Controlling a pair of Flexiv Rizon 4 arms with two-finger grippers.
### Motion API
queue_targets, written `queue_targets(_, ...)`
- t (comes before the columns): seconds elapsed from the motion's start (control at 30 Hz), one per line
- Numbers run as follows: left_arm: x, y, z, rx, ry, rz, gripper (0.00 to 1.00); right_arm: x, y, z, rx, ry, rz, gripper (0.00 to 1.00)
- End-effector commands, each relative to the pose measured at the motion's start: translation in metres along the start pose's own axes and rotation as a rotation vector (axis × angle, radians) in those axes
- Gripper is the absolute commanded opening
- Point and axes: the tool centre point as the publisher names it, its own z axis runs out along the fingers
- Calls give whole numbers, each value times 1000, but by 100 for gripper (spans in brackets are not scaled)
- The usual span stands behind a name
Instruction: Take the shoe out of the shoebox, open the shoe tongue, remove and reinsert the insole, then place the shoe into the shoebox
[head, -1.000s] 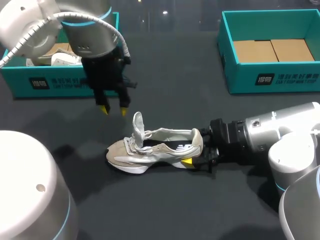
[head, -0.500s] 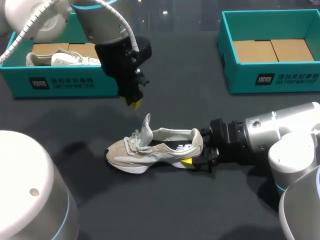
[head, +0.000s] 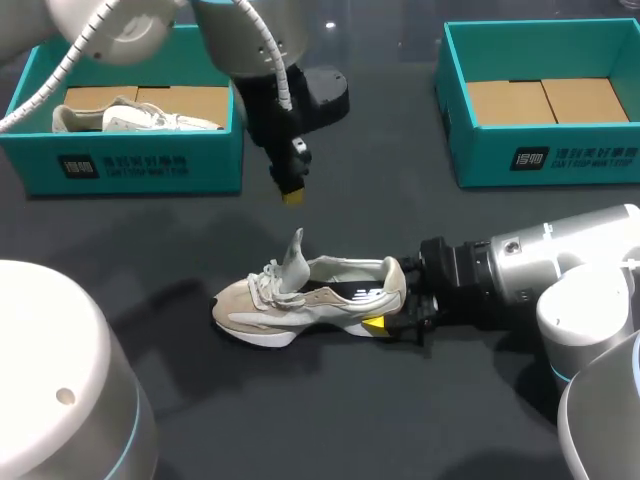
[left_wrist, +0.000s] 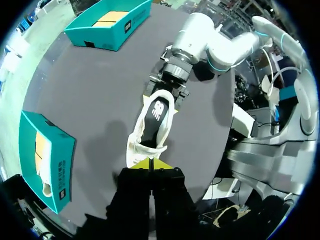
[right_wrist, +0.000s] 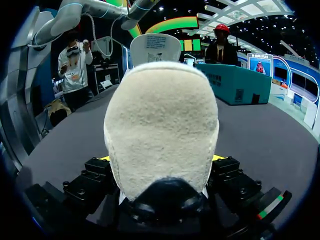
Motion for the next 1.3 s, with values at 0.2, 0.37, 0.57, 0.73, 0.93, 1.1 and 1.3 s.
queue_targets(0.2,13,-10,33,112,57,397,0,-1,0,1,5,0,2,0)
queue_targets(0.37,13,-10,33,112,57,397,0,-1,0,1,5,0,2,0)
queue_targets(0.57,20,-26,76,38,87,445,0,-1,0,1,5,0,2,0)
queue_targets(0.73,23,-32,105,16,93,473,0,-1,0,1,5,0,2,0)
queue_targets(0.93,23,-32,105,16,93,473,0,-1,0,1,5,0,2,0)
queue_targets(1.1,23,-32,105,16,93,473,0,-1,0,1,5,0,2,0)
queue_targets(1.3,31,-50,133,-16,77,462,0,-1,0,1,5,0,2,0)
